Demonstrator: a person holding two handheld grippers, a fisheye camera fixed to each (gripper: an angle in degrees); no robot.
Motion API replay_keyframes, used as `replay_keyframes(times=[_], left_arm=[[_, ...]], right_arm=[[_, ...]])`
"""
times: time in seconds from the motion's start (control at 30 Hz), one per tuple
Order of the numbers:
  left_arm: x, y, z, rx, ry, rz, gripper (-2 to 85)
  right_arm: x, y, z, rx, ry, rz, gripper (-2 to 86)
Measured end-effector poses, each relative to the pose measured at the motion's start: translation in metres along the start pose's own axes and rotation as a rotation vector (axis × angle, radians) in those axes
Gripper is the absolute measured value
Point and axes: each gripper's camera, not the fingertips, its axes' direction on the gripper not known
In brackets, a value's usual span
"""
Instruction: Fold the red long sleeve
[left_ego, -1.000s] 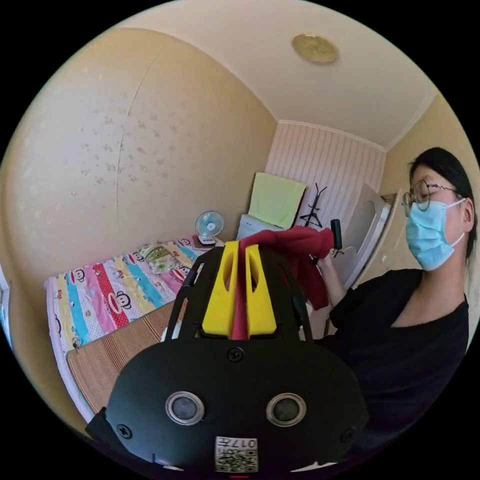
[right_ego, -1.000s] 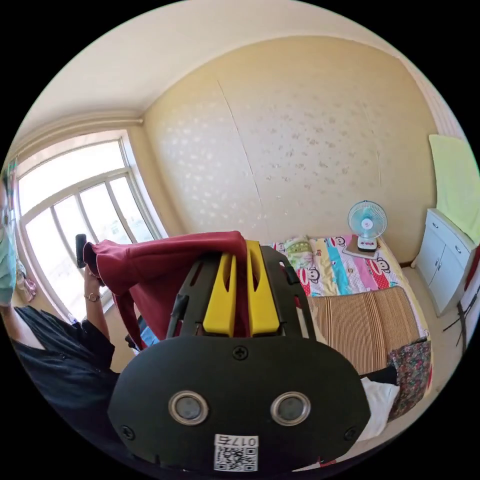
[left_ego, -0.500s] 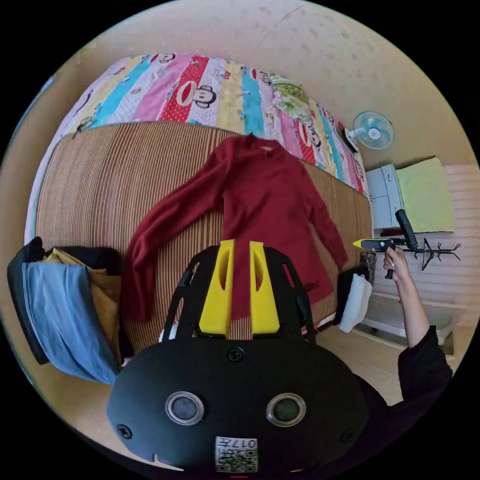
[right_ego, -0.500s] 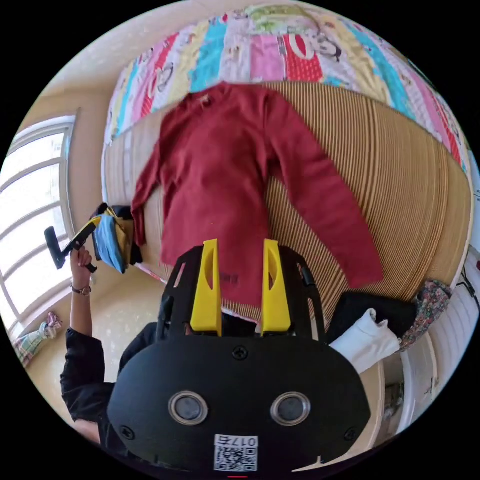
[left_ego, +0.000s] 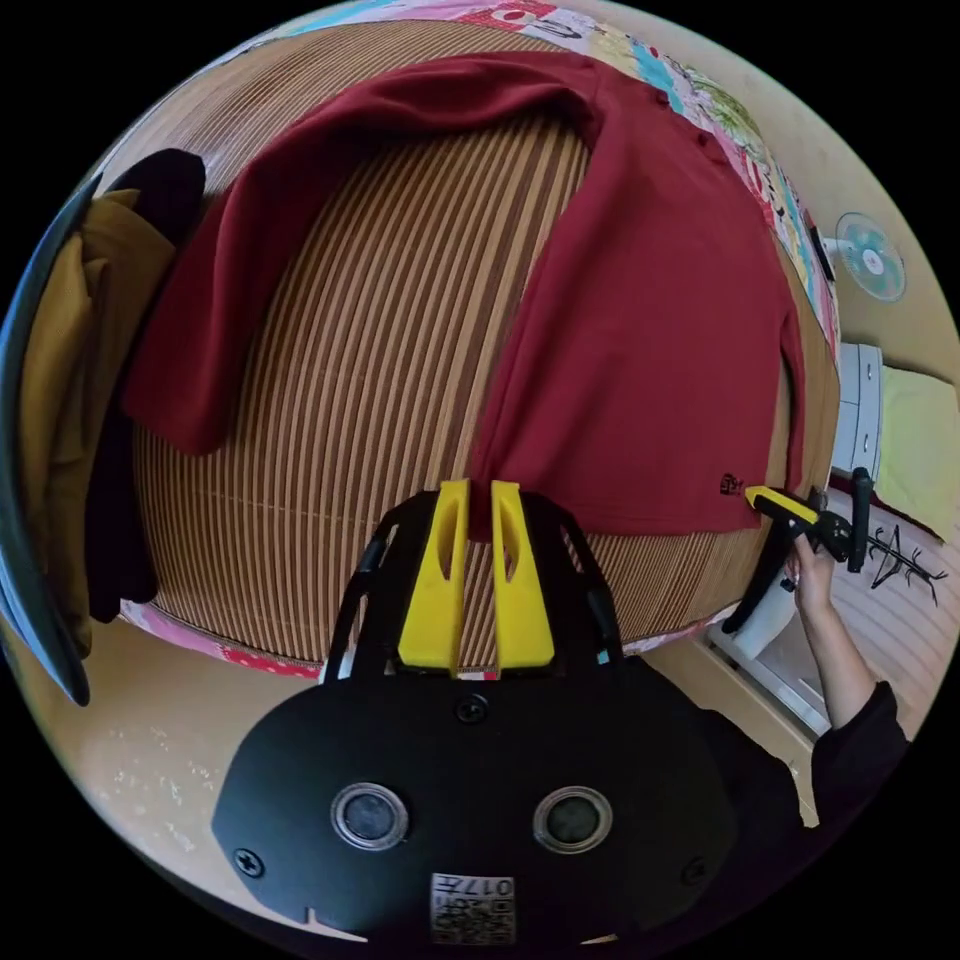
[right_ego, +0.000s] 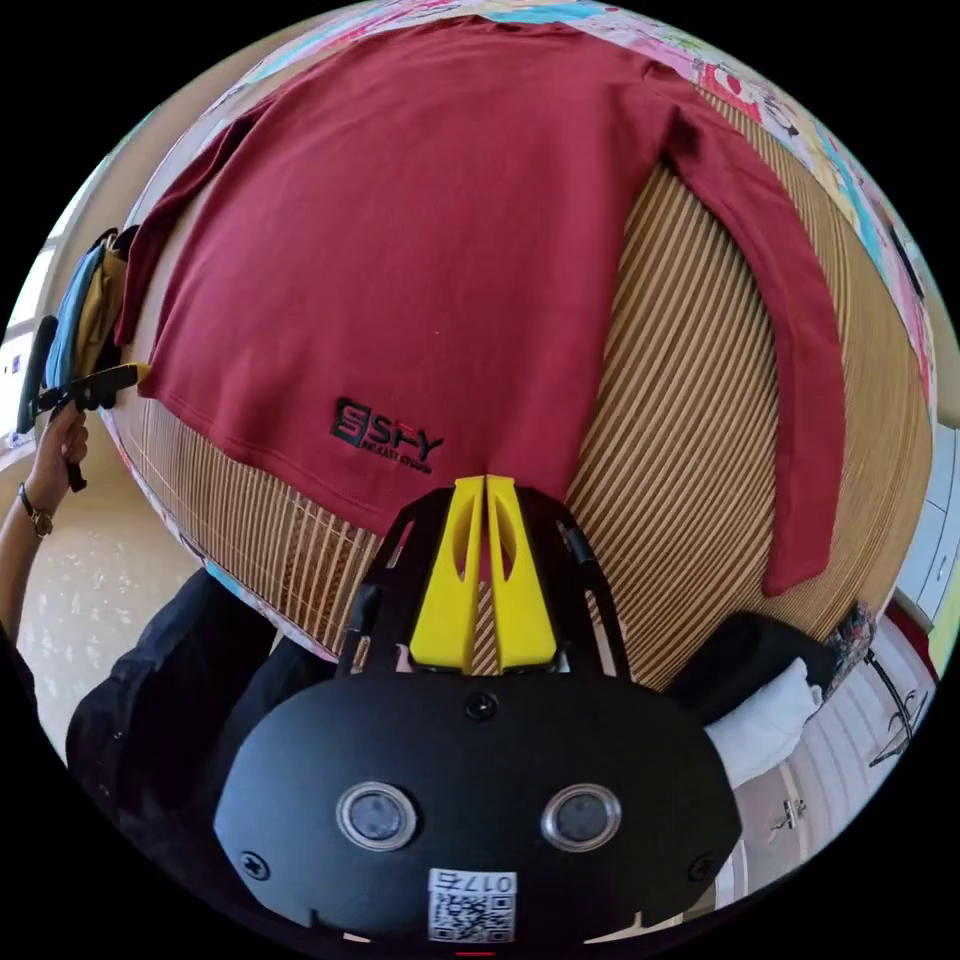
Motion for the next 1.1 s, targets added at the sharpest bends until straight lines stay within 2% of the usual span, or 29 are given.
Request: replay_keyframes(times=[0.07,0.17,0.27,0.33,0.4,0.43,0.5,0.6,0.67,0.8,0.87,0.97,1.03,1.1], left_arm=[[0.0,0.022,0.007,-0.048,-0.019,0.024,3.9],[-0.006,0.069,0.03,-0.179,-0.067,0.051,3.9],[-0.038,0.109,0.038,-0.249,0.025,-0.047,4.5],[-0.076,0.127,0.025,-0.181,0.171,-0.187,5.1],[-0.14,0.142,-0.003,0.039,0.494,-0.412,6.4],[-0.157,0.145,-0.009,0.102,0.594,-0.47,6.9],[-0.216,0.146,-0.021,0.352,0.988,-0.675,9.9],[-0.265,0.138,-0.027,0.595,1.277,-0.916,13.1],[-0.285,0.132,-0.021,0.618,1.334,-1.083,13.6],[-0.301,0.124,0.019,0.414,1.415,-1.425,12.5],[-0.306,0.124,0.035,0.441,1.501,-1.47,9.4],[-0.325,0.128,0.04,0.567,1.544,-1.427,4.9],[-0.335,0.13,0.023,0.564,1.458,-1.307,4.1],[-0.325,0.126,-0.021,0.483,1.25,-1.028,3.9]], right_arm=[[0.006,0.034,0.008,-0.015,-0.009,0.014,1.0],[0.037,0.107,0.025,-0.083,-0.159,0.12,0.7],[0.055,0.148,0.035,-0.139,-0.216,0.171,0.6],[0.075,0.174,0.042,-0.198,-0.327,0.264,0.5],[0.098,0.186,0.045,-0.216,-0.457,0.379,0.5],[0.115,0.192,0.045,-0.215,-0.537,0.461,0.5],[0.134,0.198,0.047,-0.22,-0.623,0.557,0.5],[0.145,0.201,0.045,-0.252,-0.651,0.639,0.5],[0.143,0.196,0.04,-0.277,-0.61,0.636,0.5],[0.121,0.174,0.03,-0.374,-0.392,0.537,0.5],[0.11,0.167,0.026,-0.415,-0.3,0.505,0.5],[0.094,0.16,0.025,-0.477,-0.181,0.444,0.4],[0.091,0.161,0.027,-0.497,-0.148,0.425,0.4],[0.091,0.163,0.03,-0.51,-0.134,0.422,0.4]])
